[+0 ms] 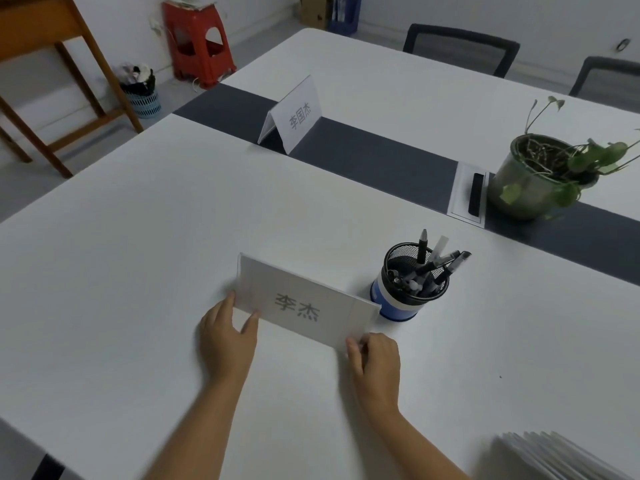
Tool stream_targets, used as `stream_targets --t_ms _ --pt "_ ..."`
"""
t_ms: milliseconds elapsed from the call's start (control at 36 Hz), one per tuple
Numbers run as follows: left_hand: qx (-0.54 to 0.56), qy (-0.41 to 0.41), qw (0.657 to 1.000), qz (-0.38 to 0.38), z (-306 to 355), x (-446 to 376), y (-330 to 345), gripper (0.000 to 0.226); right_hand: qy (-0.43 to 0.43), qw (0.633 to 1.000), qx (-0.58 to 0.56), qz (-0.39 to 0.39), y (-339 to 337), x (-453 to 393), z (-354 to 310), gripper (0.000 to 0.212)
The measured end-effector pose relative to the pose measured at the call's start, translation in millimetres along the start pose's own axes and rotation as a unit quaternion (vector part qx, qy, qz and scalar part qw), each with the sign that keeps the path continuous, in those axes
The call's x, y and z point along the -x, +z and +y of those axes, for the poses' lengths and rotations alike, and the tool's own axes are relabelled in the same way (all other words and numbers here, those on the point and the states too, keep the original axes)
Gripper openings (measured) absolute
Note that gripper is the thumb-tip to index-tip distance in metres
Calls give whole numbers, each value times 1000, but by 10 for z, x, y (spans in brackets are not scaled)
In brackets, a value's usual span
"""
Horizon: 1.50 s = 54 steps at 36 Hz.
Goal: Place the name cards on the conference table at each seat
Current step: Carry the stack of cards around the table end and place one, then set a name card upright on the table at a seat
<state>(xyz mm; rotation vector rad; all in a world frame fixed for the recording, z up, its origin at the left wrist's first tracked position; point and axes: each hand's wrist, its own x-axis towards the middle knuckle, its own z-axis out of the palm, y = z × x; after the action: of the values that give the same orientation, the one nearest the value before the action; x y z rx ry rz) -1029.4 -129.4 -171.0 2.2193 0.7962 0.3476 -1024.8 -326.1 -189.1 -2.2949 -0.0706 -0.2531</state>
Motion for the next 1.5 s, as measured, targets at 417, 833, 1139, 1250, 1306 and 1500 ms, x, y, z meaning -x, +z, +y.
stream_targets --t_ms 417,833,1139,1250,1306,1500 --pt "-26 1 1000 -1 -20 -21 32 49 15 999 19 -31 -39 3 -37 24" --pt "-22 -9 998 -62 -70 393 -127 59 70 992 -35 -97 -306 202 -105 62" --pt "79 12 983 -163 237 2006 -218 40 71 992 -97 -45 -1600 1532 143 30" --pt "166 61 959 -222 845 2473 -118 41 49 995 -60 69 -2379 1833 324 34" --pt "173 91 951 -241 1165 2606 -40 48 53 988 -43 136 -2749 1867 456 37" --pt "199 177 917 -297 2000 2906 200 50 178 952 -41 243 -3579 1593 875 64"
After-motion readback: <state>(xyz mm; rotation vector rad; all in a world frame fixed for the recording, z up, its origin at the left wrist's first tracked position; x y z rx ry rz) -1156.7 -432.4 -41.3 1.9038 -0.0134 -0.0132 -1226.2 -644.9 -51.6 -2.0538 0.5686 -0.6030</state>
